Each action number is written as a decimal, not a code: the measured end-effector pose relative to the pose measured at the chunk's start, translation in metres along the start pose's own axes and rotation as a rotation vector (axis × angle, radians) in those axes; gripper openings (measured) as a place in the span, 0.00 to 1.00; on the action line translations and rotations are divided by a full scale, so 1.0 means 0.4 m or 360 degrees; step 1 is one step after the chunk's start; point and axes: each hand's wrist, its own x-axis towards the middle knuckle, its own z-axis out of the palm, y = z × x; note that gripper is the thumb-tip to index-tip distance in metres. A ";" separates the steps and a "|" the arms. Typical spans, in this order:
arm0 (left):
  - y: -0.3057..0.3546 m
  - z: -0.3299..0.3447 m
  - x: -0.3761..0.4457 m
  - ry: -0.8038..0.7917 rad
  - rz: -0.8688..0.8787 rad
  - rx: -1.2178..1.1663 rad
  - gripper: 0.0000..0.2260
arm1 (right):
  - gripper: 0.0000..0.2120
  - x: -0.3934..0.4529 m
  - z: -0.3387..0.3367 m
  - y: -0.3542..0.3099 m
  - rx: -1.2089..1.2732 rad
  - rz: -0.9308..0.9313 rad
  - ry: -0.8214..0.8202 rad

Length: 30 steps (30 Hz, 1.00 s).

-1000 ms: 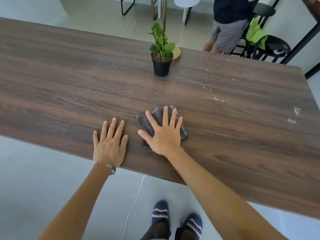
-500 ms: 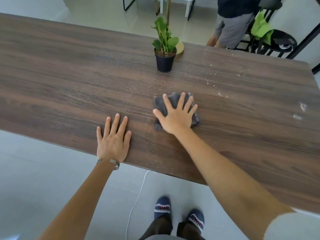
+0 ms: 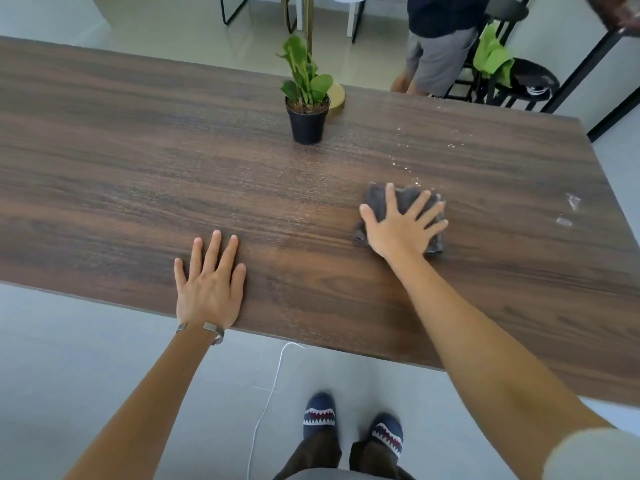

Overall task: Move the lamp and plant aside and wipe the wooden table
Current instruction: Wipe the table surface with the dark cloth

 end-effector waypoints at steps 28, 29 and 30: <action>0.064 -0.015 0.020 0.0055 0.0008 -0.0311 0.26 | 0.31 -0.393 0.112 0.180 0.0108 -0.0791 0.0451; 0.114 -0.019 0.024 0.0078 0.0089 -0.0335 0.27 | 0.32 -0.389 0.090 0.294 0.0085 -0.0601 0.0495; 0.173 -0.020 0.027 0.0093 0.0189 -0.0357 0.26 | 0.32 -0.382 0.061 0.417 0.0023 -0.0387 0.0521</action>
